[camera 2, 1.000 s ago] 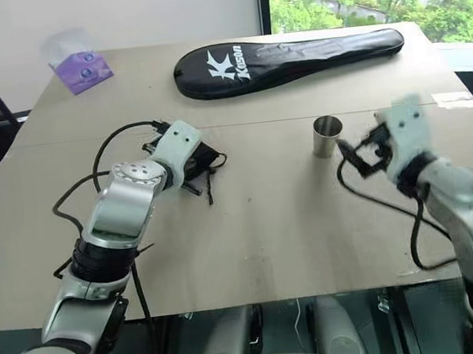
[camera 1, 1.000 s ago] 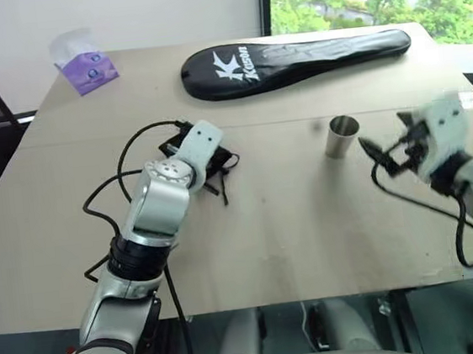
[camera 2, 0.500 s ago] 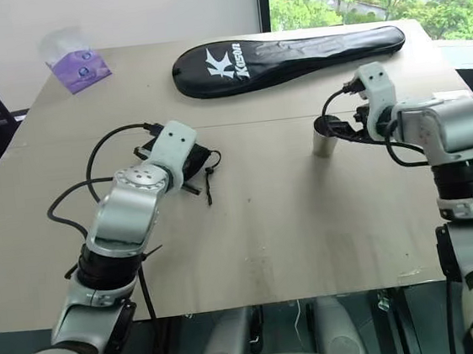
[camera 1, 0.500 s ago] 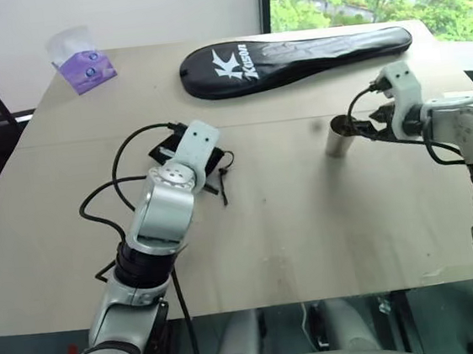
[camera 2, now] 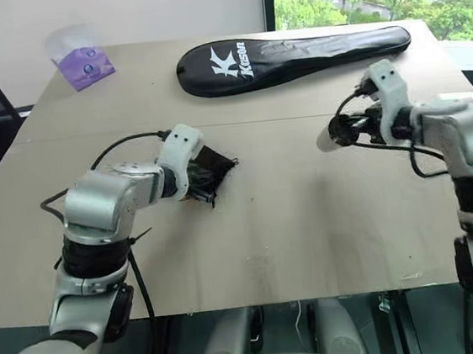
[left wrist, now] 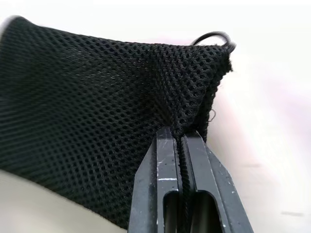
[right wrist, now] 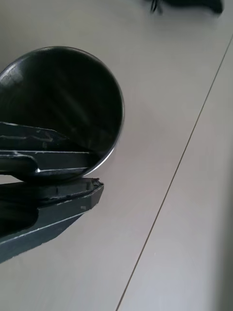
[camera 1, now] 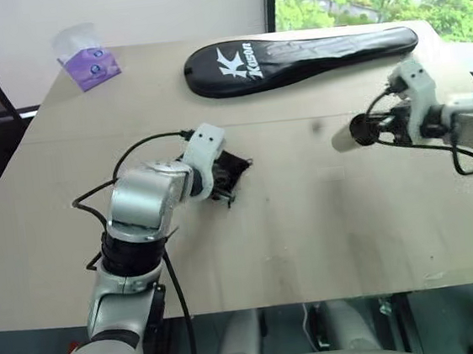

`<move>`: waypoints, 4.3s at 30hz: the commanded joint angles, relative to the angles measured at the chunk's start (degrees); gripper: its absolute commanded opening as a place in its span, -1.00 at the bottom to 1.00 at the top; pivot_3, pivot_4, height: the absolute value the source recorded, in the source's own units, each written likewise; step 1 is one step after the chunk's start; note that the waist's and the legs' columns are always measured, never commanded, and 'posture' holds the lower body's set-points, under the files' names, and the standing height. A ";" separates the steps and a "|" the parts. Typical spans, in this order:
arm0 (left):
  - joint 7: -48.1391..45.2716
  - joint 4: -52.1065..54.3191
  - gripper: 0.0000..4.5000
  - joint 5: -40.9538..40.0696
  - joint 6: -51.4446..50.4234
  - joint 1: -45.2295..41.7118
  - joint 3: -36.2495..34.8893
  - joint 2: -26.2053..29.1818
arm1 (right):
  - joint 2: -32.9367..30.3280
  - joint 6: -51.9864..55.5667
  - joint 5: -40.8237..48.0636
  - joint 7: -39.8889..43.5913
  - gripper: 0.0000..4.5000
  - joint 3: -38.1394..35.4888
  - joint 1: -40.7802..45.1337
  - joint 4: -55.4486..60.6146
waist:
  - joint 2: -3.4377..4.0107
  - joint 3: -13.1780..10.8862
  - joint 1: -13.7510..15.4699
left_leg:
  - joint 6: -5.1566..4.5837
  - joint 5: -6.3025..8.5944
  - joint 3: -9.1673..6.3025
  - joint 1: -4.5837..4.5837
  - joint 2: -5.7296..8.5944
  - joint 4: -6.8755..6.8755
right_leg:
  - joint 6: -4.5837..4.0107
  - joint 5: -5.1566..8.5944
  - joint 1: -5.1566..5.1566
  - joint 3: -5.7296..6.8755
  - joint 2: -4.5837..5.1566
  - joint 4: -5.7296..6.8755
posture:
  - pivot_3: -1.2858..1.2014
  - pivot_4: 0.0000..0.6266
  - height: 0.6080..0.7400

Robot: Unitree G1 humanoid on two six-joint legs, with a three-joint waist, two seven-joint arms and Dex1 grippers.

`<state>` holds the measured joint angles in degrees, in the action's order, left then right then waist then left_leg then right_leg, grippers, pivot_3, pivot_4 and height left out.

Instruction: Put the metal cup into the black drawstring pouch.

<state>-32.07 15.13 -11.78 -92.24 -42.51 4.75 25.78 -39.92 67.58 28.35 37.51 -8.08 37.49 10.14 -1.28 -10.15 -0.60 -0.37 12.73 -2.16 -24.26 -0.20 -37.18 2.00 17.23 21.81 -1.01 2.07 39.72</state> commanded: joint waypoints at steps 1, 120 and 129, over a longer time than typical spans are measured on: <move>-2.00 -13.51 -1.00 -13.73 -0.26 -5.67 -9.47 -3.99 | 10.46 2.26 10.81 -5.52 -0.98 -14.69 -13.67 23.26 | -0.02 0.02 0.04 | 0.05 -0.02 -0.03 -0.03 -0.04 -0.04 | 0.00 0.00 0.02 0.03 0.00 0.01 | 0.03 -0.52 1.00; -7.73 -18.40 -1.00 -30.26 12.65 3.96 -14.99 6.77 | 34.81 -61.60 -21.58 0.47 -0.98 25.24 -20.56 -31.03 | -0.58 0.49 -2.10 | 0.19 -0.11 0.37 1.33 -0.14 0.70 | -0.07 -0.02 -0.55 -0.32 -0.13 0.14 | 0.03 -0.52 1.00; -7.07 -16.91 -1.00 -30.11 13.28 5.03 -15.41 7.27 | 37.00 -62.63 -21.91 -1.54 -0.98 23.75 -17.99 -32.80 | -0.58 0.49 -2.27 | 0.20 -0.10 0.45 2.34 -0.25 0.88 | -0.08 0.01 -1.30 -0.58 -0.20 0.10 | 0.03 -0.52 1.00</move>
<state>-38.91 -4.40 -40.78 -79.30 -37.47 -9.22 32.29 -3.48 1.78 7.36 38.02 15.60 20.99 -17.61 -1.85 -9.66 -2.87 -0.17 12.62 -1.71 -21.92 -0.46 -36.31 1.91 17.24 20.52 -1.61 1.87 39.82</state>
